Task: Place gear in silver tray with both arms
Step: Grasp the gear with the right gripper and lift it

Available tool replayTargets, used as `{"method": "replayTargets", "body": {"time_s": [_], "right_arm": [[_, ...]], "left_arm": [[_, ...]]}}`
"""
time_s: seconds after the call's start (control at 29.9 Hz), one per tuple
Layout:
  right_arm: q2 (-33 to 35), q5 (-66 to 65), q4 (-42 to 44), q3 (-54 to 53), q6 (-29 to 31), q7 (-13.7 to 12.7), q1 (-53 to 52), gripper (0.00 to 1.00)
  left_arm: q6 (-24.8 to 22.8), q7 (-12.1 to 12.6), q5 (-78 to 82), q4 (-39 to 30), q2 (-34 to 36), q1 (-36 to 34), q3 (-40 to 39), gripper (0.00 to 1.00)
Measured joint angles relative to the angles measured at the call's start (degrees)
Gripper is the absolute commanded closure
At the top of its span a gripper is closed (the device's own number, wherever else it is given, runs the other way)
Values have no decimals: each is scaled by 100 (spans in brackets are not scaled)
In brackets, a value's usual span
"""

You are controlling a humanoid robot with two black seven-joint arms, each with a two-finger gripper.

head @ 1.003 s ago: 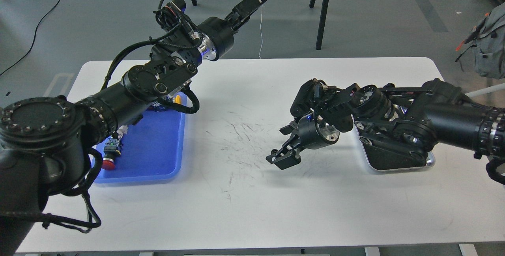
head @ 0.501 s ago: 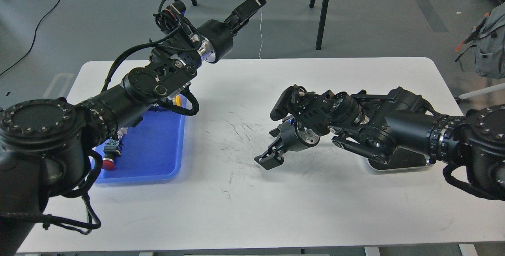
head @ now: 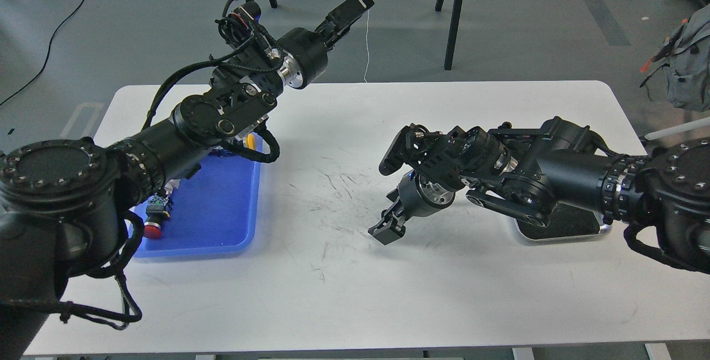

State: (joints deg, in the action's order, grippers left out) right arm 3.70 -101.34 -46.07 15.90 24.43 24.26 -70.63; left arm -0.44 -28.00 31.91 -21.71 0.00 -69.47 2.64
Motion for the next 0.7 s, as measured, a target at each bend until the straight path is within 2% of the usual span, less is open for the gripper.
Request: {"method": "replayTargets", "body": {"time_s": [0.1, 0.3, 0.43, 0.7], "right_arm": [[-1, -1, 25, 121, 1, 0, 11, 40], [-1, 7, 39, 196, -1, 1, 47, 53], [-13, 9, 49, 203, -1, -1, 69, 59], [-196, 8, 314, 200, 2, -17, 133, 65]], "left_arm": [[0, 0, 0, 0, 0, 2, 0, 6], [0, 0, 9, 0, 0, 12, 8, 6], [0, 0, 9, 0, 0, 13, 9, 6], [0, 0, 9, 0, 0, 55, 9, 6]]}}
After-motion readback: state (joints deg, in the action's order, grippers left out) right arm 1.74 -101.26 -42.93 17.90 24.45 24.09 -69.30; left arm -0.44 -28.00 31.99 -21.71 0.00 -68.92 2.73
